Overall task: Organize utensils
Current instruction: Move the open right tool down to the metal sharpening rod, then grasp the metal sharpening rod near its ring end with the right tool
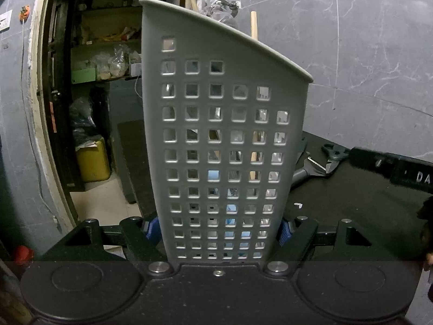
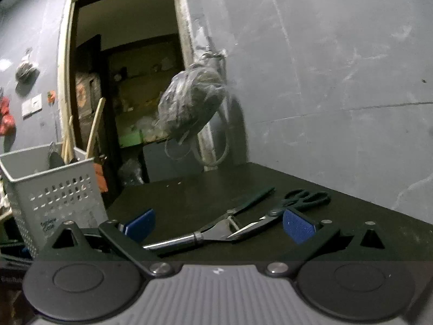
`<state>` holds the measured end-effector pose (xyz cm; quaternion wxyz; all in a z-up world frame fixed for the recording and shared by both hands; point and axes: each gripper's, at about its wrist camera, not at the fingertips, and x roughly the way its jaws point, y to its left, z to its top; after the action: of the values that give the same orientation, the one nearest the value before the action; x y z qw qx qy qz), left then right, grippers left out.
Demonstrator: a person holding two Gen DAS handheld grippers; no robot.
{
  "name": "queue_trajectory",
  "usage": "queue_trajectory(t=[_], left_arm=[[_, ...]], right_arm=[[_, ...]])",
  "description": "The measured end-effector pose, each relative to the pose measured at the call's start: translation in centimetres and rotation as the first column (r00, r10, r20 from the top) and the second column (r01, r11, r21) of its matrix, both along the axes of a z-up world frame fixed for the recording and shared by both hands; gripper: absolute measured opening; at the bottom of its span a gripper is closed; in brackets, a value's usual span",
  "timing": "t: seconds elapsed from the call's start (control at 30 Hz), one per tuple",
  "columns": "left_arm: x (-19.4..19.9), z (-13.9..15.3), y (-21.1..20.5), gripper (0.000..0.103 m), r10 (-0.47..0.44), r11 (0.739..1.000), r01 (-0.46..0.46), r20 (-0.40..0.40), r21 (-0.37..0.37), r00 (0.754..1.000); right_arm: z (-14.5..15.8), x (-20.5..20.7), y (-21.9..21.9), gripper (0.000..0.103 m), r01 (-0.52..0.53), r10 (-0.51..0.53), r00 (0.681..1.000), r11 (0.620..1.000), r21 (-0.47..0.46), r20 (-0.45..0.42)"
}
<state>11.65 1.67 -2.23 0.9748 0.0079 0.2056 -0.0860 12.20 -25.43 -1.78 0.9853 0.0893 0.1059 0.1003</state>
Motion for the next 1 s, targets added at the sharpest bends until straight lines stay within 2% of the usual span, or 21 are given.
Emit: queue_trajectory(t=[0.1, 0.17, 0.3, 0.4, 0.53, 0.6, 0.83, 0.9, 1.0], left_arm=[[0.0, -0.1, 0.0, 0.078, 0.002, 1.000, -0.002, -0.002, -0.006, 1.000], [0.0, -0.1, 0.2, 0.079, 0.002, 1.000, -0.002, -0.004, -0.014, 1.000], [0.0, -0.1, 0.3, 0.079, -0.003, 1.000, 0.003, -0.002, -0.019, 1.000], [0.0, 0.0, 0.5, 0.079, -0.005, 1.000, 0.005, 0.002, -0.021, 1.000], [-0.1, 0.2, 0.8, 0.079, -0.004, 1.000, 0.004, 0.007, -0.025, 1.000], [-0.2, 0.2, 0.7, 0.079, -0.004, 1.000, 0.004, 0.011, -0.028, 1.000], [-0.1, 0.2, 0.5, 0.079, -0.003, 1.000, 0.003, 0.007, -0.027, 1.000], [-0.1, 0.3, 0.4, 0.079, -0.002, 1.000, 0.002, 0.008, -0.028, 1.000], [-0.1, 0.2, 0.3, 0.079, 0.000, 1.000, 0.000, 0.009, -0.027, 1.000]], right_arm=[[0.4, 1.3, 0.7, 0.103, -0.115, 0.112, 0.992, 0.992, -0.053, -0.066], [0.6, 2.4, 1.4, 0.103, -0.199, 0.185, 0.974, 0.974, -0.106, -0.128], [1.3, 4.1, 3.0, 0.103, -0.314, 0.272, 0.945, 0.911, -0.268, -0.184], [1.7, 5.3, 4.2, 0.103, -0.387, 0.339, 0.921, 0.838, -0.384, -0.190], [1.6, 7.5, 6.1, 0.103, -0.498, 0.437, 0.865, 0.694, -0.520, -0.246], [1.1, 8.6, 6.6, 0.103, -0.520, 0.449, 0.851, 0.654, -0.549, -0.272], [0.4, 10.9, 7.7, 0.103, -0.583, 0.484, 0.811, 0.628, -0.515, -0.328], [0.2, 11.5, 7.4, 0.103, -0.595, 0.483, 0.803, 0.636, -0.491, -0.349], [0.1, 12.4, 6.8, 0.102, -0.596, 0.471, 0.802, 0.676, -0.433, -0.369]])
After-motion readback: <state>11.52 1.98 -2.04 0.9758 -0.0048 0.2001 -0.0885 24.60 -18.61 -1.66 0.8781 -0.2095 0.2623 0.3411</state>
